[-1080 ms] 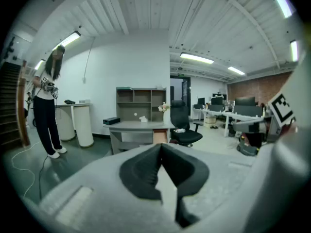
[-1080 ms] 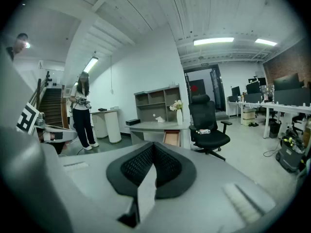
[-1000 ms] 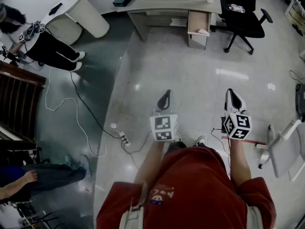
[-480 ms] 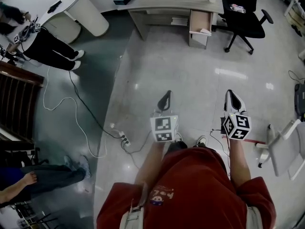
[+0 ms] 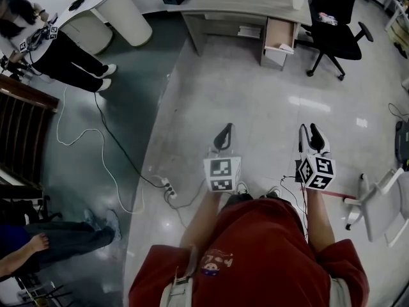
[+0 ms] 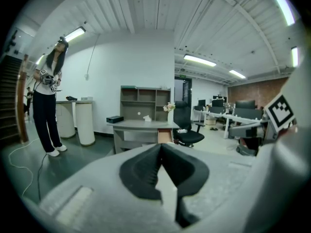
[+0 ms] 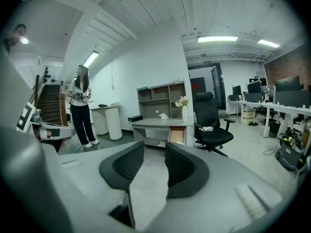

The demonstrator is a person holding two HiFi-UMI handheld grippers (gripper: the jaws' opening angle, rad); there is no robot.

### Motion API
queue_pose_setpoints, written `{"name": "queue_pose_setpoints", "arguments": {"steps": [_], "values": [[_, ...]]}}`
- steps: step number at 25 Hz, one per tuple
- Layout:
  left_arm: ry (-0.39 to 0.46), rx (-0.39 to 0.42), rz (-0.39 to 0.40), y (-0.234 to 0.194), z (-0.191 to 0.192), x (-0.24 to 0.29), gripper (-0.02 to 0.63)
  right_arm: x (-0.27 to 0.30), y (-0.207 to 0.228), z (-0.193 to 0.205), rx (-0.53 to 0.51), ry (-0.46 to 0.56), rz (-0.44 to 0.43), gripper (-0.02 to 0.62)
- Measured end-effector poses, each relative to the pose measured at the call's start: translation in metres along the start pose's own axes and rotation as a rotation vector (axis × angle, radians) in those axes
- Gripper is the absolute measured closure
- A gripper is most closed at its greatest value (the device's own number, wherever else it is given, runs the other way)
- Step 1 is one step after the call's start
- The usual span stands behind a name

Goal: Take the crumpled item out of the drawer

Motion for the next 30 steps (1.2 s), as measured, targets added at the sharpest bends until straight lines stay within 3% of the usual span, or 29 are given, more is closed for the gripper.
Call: {"name": "queue_pose_setpoints", "arguments": {"steps": [8,15,30], "values": [[-0.004,0.004,0.022,-0.035,0.003,-0.002,0.607,0.009,-0.029,0.0,0.004,0.009,0.024,0.452],[-0.015,-0.009,0.024,-0.052,0.005,0.02,0.607,0.035,-0.028,0.006,0.017,-0.01,0.04,0.45],[-0.061,0.002,0.024,-0.066,-0.035,0.179,0.607,0.18,0.043,-0.031,0.051,-0.038,0.026,0.449]]}}
Point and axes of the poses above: the fingertips, and each gripper's own axes: x forward along the fingers, y to its right, z out of its underside, the point moved 5 cm from there along -x, backward along the fingers, and after that the axes turned 12 degrees about z, right-handed, at the moved point
